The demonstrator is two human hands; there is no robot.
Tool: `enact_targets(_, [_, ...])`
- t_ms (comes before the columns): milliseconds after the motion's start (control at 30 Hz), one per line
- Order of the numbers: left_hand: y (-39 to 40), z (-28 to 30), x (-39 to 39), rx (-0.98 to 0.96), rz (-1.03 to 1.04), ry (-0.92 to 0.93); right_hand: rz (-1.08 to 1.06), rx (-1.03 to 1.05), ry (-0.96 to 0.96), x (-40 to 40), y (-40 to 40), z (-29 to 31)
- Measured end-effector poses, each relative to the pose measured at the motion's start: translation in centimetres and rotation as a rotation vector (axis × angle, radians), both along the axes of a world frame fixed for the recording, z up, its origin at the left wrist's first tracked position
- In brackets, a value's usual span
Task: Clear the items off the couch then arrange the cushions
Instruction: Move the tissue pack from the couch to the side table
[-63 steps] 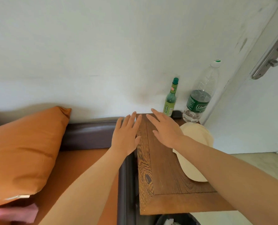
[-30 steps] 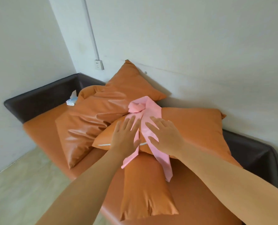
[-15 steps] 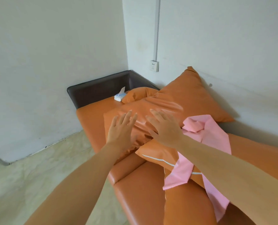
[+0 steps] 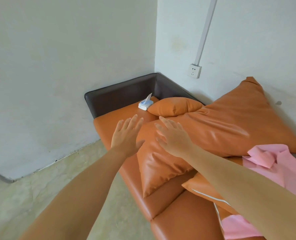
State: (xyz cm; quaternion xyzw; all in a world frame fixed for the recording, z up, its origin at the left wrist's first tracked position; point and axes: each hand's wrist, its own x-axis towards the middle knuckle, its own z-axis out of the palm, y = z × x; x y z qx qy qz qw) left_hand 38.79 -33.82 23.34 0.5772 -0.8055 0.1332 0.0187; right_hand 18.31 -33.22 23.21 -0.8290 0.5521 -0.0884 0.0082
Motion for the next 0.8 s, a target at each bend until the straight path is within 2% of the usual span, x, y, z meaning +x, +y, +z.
enact_targets(367, [-15.2,-2.1,5.4,0.05,-0.016,-0.007,-0.031,0.025,-0.079,7.6,-15.0,-3.2])
enact_targets(800, [-35.3,-8.8,6.3,0.202,-0.053,0.009,-0.136,0.165,-0.04,9.5,-33.2,-10.8])
